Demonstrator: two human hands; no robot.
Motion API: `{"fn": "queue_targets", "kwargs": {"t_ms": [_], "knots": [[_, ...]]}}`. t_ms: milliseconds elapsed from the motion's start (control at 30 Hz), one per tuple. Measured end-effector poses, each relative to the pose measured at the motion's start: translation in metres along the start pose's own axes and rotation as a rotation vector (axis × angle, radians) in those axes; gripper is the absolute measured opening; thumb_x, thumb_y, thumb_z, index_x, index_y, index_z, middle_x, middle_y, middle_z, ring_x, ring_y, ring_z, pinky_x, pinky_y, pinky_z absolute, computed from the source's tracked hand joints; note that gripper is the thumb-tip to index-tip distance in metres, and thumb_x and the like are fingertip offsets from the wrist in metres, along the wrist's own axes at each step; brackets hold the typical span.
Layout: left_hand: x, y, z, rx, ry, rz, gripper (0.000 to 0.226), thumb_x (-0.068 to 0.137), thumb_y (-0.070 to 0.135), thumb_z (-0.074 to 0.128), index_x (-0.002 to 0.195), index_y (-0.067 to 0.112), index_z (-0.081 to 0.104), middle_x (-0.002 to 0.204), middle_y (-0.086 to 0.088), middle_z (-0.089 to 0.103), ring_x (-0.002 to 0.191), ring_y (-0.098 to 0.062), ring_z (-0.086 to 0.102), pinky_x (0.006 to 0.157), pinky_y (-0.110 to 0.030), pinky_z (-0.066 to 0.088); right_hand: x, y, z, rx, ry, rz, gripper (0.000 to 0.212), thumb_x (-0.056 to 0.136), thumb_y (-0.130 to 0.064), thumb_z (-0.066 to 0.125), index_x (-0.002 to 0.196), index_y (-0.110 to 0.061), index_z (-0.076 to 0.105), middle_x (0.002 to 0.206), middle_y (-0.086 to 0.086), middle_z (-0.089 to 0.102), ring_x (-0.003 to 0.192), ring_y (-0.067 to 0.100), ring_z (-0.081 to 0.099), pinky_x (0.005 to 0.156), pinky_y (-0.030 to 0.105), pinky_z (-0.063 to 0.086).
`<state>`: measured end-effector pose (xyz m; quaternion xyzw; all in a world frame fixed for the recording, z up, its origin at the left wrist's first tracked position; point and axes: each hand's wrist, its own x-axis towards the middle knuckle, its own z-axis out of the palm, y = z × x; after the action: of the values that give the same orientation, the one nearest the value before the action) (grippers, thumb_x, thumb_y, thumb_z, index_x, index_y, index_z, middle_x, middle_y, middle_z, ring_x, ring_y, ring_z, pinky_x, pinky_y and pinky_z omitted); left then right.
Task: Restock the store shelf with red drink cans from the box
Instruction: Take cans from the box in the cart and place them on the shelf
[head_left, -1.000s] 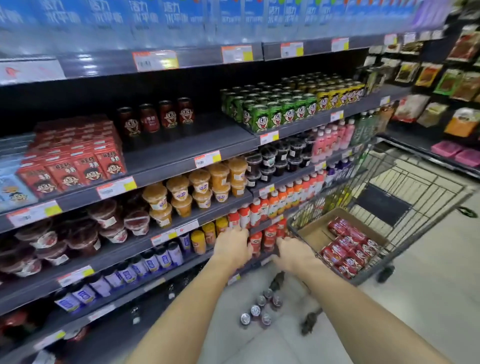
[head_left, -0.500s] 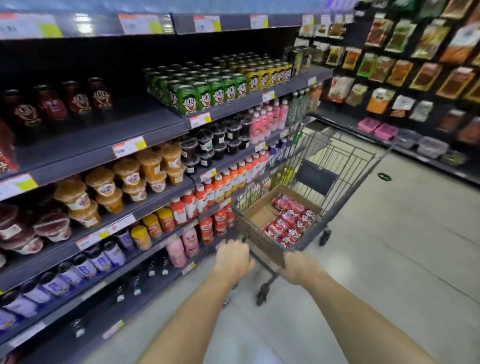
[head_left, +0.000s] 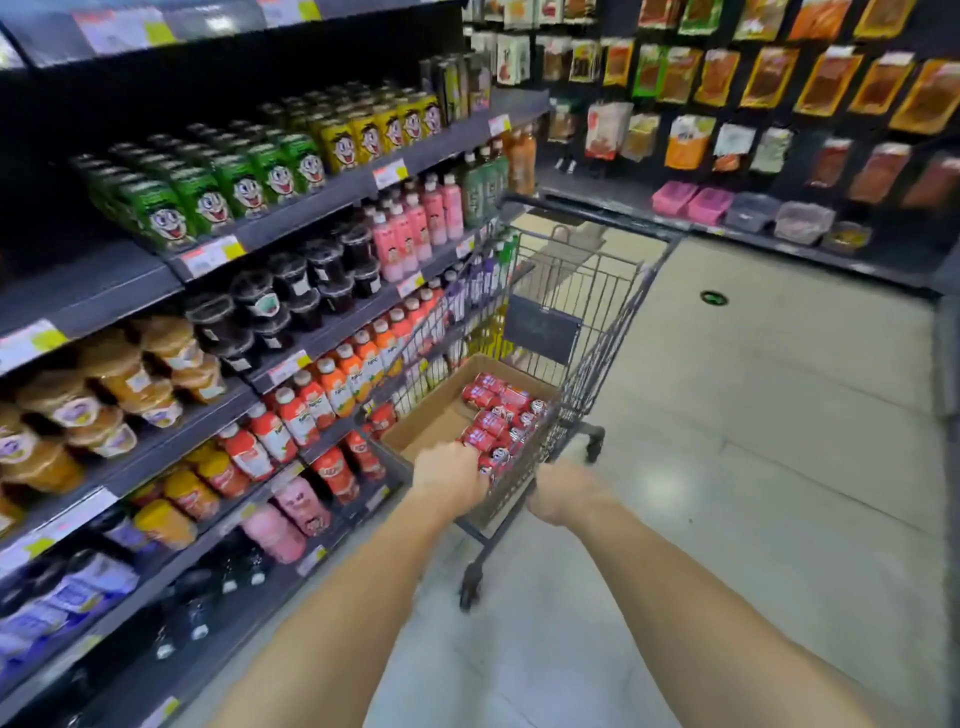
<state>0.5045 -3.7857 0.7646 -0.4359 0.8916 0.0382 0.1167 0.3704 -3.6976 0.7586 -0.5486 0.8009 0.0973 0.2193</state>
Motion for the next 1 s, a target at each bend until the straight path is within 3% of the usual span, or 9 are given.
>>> {"fn": "queue_targets", "kwargs": {"t_ms": [167,433,600,733,900,1000], "knots": [[0.035,0.045,-0.003,0.003,-0.034,-0.002,0.034,0.096,0.042,0.046,0.108,0.013,0.059,0.109,-0.011,0.065,0.101,-0.031,0.061,0.078,-0.036,0.047,0.019,0.048,-0.018,0.114,-0.038,0.026,0.034,0.095,-0.021,0.044,0.122,-0.01,0.061,0.126,0.011,0.062,0.118,0.035,0.059,0.094,0.042,0.046],[0.099,0.091,0.025,0.019,-0.166,0.026,0.042,0.093,0.048,0.049,0.113,0.013,0.061,0.114,-0.011,0.065,0.105,-0.031,0.061,0.088,-0.038,0.047,0.07,0.084,-0.013,0.144,-0.072,0.011,0.033,0.095,-0.024,0.047,0.122,-0.012,0.06,0.126,0.01,0.064,0.117,0.032,0.06,0.094,0.037,0.048],[0.172,0.092,0.022,-0.023,-0.16,0.016,0.038,0.094,0.045,0.048,0.11,0.014,0.063,0.11,-0.009,0.068,0.101,-0.03,0.064,0.084,-0.037,0.05,0.13,0.127,-0.051,0.225,-0.082,0.038,0.038,0.098,-0.028,0.047,0.127,-0.006,0.057,0.132,0.015,0.059,0.123,0.034,0.056,0.097,0.036,0.046],[0.23,0.085,0.019,0.02,-0.129,0.001,0.037,0.096,0.044,0.046,0.117,0.016,0.06,0.115,-0.009,0.065,0.109,-0.029,0.059,0.095,-0.039,0.042,0.194,0.149,-0.08,0.23,-0.149,0.053,0.04,0.096,-0.037,0.051,0.121,-0.006,0.06,0.126,0.015,0.063,0.117,0.034,0.059,0.095,0.037,0.049],[0.288,0.067,0.017,0.008,-0.191,-0.068,0.041,0.096,0.041,0.045,0.123,0.013,0.055,0.121,-0.009,0.062,0.114,-0.026,0.056,0.098,-0.039,0.038,0.263,0.135,-0.096,0.149,-0.187,-0.032,0.037,0.096,-0.037,0.054,0.12,-0.01,0.061,0.124,0.012,0.065,0.115,0.033,0.061,0.093,0.038,0.048],[0.312,0.054,0.014,-0.041,-0.219,-0.104,0.029,0.097,0.035,0.045,0.115,0.016,0.059,0.116,-0.006,0.065,0.109,-0.025,0.061,0.093,-0.034,0.041,0.298,0.116,-0.096,0.134,-0.198,-0.13,0.038,0.094,-0.035,0.055,0.122,-0.009,0.061,0.125,0.013,0.064,0.117,0.033,0.06,0.094,0.038,0.048]]}}
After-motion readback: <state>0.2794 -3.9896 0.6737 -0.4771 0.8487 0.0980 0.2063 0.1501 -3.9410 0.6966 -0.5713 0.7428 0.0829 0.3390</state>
